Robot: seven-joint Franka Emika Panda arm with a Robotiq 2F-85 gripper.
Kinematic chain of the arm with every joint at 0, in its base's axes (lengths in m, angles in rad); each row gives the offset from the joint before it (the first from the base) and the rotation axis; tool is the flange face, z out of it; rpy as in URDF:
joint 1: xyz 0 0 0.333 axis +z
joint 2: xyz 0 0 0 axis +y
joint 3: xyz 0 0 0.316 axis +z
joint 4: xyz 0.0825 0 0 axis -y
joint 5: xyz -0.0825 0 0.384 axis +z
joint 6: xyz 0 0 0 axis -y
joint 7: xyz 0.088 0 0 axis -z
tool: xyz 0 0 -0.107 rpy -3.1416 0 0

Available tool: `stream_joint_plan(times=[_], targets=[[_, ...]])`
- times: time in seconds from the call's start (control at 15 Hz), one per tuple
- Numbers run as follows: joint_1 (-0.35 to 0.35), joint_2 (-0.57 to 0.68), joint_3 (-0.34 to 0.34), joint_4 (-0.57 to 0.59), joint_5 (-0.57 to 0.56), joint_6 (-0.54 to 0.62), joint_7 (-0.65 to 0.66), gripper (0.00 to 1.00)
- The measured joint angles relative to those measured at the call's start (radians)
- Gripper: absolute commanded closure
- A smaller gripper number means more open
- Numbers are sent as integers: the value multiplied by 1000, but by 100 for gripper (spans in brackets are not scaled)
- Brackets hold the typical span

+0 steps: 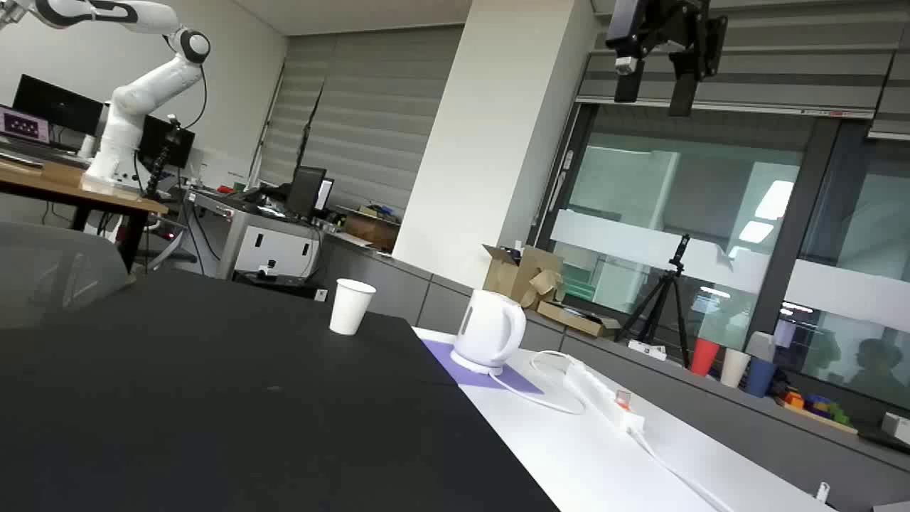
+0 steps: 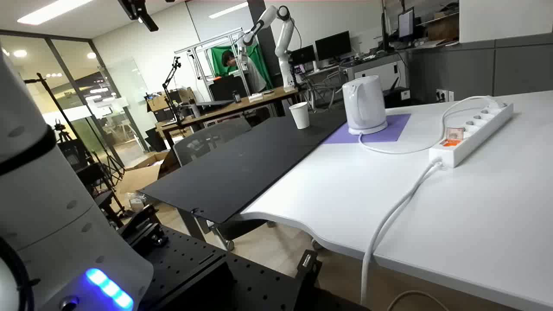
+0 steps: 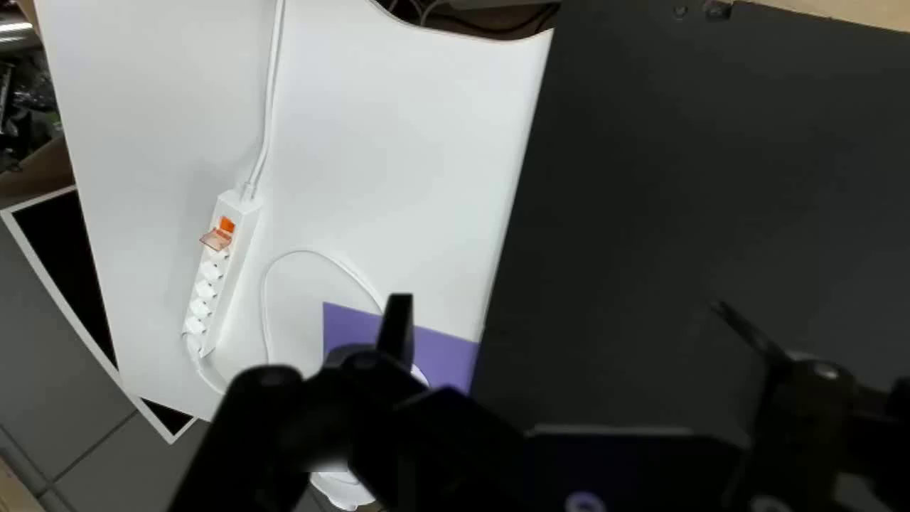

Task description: Turn on the switch on the adapter

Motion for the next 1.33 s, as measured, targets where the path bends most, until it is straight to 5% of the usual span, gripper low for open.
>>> stream_joint_plan(times=[1.07,1.13,1.33], targets=[[0,0,-13,-6,-22,26,8,0],[-10,2,-26,-17,-44,62,15,25],[-74,31,-95,-65,-117,215,24,40]])
